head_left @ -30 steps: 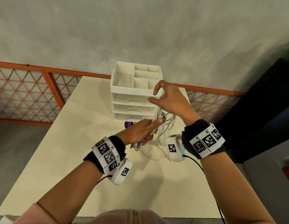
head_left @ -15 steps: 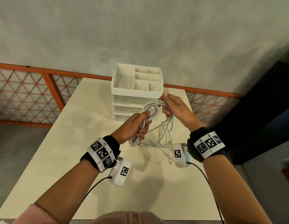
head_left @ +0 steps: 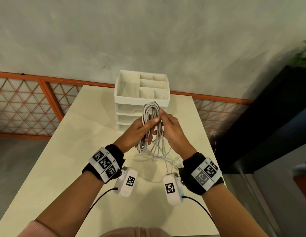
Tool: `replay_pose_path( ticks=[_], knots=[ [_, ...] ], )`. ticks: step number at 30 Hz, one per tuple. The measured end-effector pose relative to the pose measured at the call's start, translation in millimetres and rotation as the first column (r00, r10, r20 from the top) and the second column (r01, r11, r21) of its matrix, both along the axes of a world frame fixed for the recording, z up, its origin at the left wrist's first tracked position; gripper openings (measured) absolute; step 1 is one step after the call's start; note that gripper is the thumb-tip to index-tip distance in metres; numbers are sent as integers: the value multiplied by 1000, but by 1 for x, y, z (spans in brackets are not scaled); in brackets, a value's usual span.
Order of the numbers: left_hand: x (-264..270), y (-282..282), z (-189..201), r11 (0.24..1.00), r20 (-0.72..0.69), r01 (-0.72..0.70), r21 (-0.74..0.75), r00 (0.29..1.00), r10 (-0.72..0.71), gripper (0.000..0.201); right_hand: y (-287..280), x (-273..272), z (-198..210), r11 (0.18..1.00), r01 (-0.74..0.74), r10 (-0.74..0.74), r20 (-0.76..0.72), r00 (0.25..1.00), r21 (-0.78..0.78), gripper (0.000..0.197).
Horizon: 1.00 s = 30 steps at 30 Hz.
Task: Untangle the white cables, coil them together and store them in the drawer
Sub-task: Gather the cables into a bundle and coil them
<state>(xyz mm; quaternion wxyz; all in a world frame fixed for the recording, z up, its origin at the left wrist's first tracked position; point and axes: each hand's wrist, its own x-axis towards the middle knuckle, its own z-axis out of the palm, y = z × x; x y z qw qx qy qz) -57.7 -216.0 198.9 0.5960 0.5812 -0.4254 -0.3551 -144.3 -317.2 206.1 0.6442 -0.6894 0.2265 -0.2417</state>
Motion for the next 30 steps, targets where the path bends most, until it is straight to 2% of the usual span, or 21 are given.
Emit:
replay_pose_path(
  ticks=[4, 7, 11, 15, 19, 21, 24, 26, 30],
  knots=[
    [4, -3, -3, 1000, 55, 1, 9, 998, -2, 20, -2, -1, 6, 987, -61, 71, -63, 995, 148, 36],
    [8, -4, -9, 999, 101, 0, 32, 995, -3, 28, -3, 2, 8, 980, -103, 122, -98, 988, 172, 42],
    [10, -3, -9, 999, 66, -30, 44, 997, 27, 27, -4, 5, 10, 958, -168, 202, -132, 970, 231, 45],
    [9, -3, -7, 999, 0, -40, -2, 999, 40, 27, -4, 3, 6, 959, -236, 259, -147, 955, 157, 53],
    [17, -5, -1, 992, -93, -122, -45, 989, 118, 32, 2, 2, -3, 951, -297, 308, -244, 920, 81, 60],
    [24, -6, 0, 982, -140, -181, -52, 975, 172, 32, 2, 1, -4, 942, -334, 330, -243, 912, 24, 53],
    [35, -4, -6, 968, -123, -242, -63, 965, 233, 32, -4, -2, -6, 894, -407, 323, -362, 875, -186, 36],
    [40, -2, -10, 955, -114, -292, -53, 952, 285, 31, -13, -2, -12, 867, -427, 315, -382, 869, -258, 28],
    [41, -5, -14, 912, -101, -406, -59, 911, 399, 37, -13, 2, -14, 898, -308, 209, -312, 927, -315, 18]
  ],
)
